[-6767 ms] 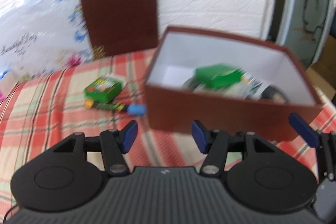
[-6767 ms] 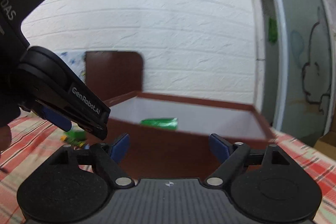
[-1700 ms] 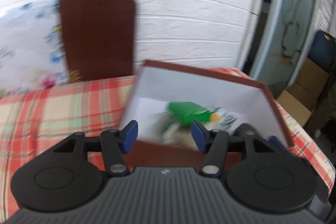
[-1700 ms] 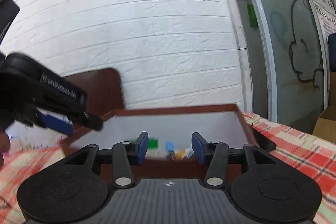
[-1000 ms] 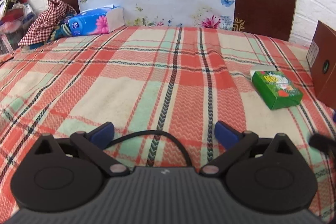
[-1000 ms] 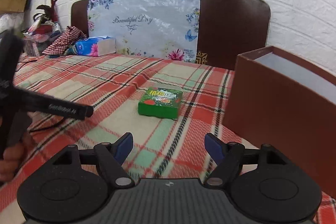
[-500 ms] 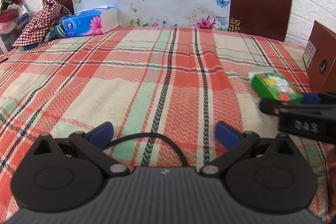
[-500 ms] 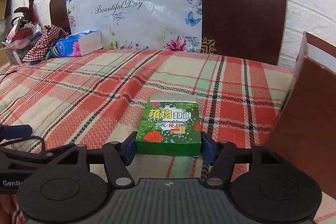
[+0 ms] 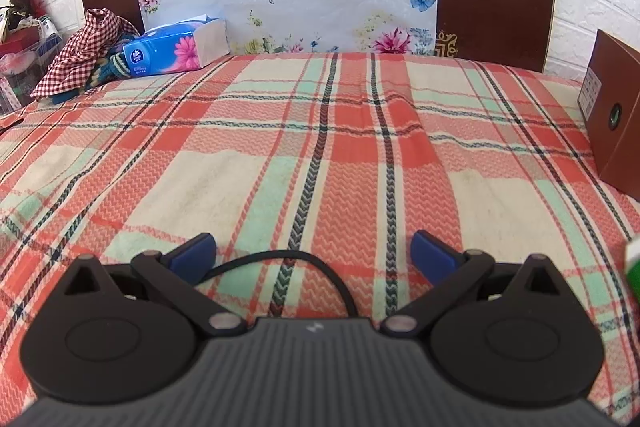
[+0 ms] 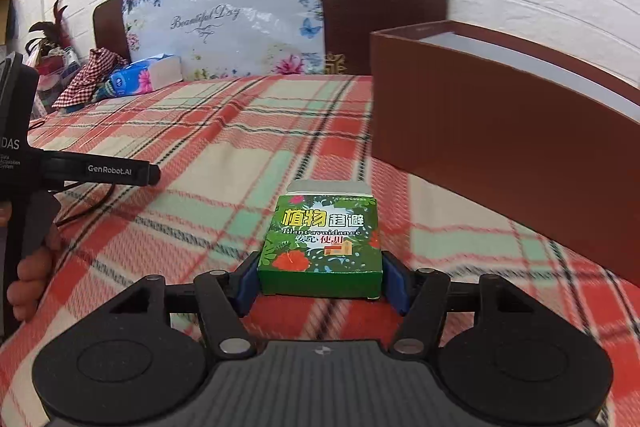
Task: Organize objects
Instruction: 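Grasp the small printed green box with the right gripper and lift it, then grasp the green box with the left gripper while the right gripper holds it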
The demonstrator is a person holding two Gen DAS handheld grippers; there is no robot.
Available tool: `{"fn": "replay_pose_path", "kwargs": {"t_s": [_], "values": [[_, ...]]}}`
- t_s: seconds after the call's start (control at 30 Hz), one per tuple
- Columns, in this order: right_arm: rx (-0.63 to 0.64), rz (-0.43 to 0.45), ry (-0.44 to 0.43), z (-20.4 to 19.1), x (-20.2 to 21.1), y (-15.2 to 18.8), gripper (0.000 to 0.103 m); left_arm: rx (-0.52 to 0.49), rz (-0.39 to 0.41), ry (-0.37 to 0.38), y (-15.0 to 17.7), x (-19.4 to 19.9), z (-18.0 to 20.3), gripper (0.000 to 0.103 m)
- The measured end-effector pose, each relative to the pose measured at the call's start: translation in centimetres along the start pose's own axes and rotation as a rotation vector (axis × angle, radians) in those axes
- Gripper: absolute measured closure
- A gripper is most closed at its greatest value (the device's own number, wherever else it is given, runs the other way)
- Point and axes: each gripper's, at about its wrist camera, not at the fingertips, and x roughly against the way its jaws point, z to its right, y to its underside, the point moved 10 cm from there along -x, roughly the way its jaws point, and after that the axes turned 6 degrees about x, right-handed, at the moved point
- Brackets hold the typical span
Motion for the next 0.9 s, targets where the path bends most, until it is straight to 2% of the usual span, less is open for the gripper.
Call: {"fn": "replay_pose_path", "kwargs": {"t_s": [0.1, 0.23, 0.3, 0.33, 0.37, 0.43, 0.53, 0.6, 0.7, 0.87, 0.9], "values": [[-0.023, 0.000, 0.011, 0.6, 0.3, 0.2, 0.042, -0.008, 0.001, -0.009, 0.1, 0.1, 0.1, 0.000], [-0.003, -0.002, 0.017, 0.3, 0.7, 0.4, 0.025, -0.025, -0.002, -0.025, 0.2, 0.4, 0.2, 0.000], [0.001, -0.001, 0.023, 0.3, 1.1, 0.7, 0.023, -0.030, -0.018, -0.049, 0.3, 0.9, 0.5, 0.000], [-0.003, -0.001, 0.024, 0.4, 1.2, 0.8, 0.022, -0.013, -0.041, -0.033, 0.4, 1.2, 1.0, 0.001], [-0.010, -0.001, 0.023, 0.6, 1.3, 0.9, 0.022, 0.019, -0.077, 0.025, 0.5, 1.7, 1.8, 0.007], [-0.025, 0.004, 0.025, 0.9, 1.4, 0.9, 0.022, 0.048, -0.103, 0.135, 0.4, 3.2, 4.4, 0.010], [-0.032, 0.007, 0.026, 1.0, 1.4, 1.0, 0.021, 0.001, -0.139, 0.297, -0.1, 5.6, 9.4, 0.016], [-0.023, 0.009, 0.029, 0.9, 1.4, 1.0, 0.021, -0.034, -0.170, 0.372, -0.1, 6.7, 12.2, 0.023], [-0.022, 0.013, 0.030, 1.0, 1.4, 1.0, 0.021, -0.029, -0.268, 0.441, 1.1, 7.1, 15.1, 0.031], [-0.024, 0.012, 0.030, 1.1, 1.1, 0.9, 0.021, 0.010, -0.412, 0.495, 3.6, 6.4, 17.0, 0.031], [-0.019, 0.009, 0.029, 1.1, 1.0, 0.8, 0.020, 0.010, -0.412, 0.496, 4.0, 6.4, 17.2, 0.031]]}}
